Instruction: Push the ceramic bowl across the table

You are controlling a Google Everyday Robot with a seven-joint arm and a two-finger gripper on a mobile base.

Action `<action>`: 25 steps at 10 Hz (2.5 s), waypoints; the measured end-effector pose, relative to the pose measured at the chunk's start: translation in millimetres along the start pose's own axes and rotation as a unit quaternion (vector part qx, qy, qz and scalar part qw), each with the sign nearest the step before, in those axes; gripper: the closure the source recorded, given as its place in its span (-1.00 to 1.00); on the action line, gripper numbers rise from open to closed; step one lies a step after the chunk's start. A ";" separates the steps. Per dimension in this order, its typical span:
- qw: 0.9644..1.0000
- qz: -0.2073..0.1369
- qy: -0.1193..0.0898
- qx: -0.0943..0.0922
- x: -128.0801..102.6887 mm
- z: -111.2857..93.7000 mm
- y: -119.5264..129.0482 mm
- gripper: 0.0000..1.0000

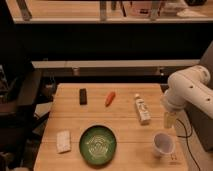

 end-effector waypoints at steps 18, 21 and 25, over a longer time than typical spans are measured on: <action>1.000 -0.011 0.000 -0.001 -16.3 5.3 9.7 -0.60; 1.000 -0.028 0.000 -0.003 -43.7 11.7 19.1 -0.60; 0.999 -0.044 0.001 -0.007 -55.0 23.3 29.8 -0.60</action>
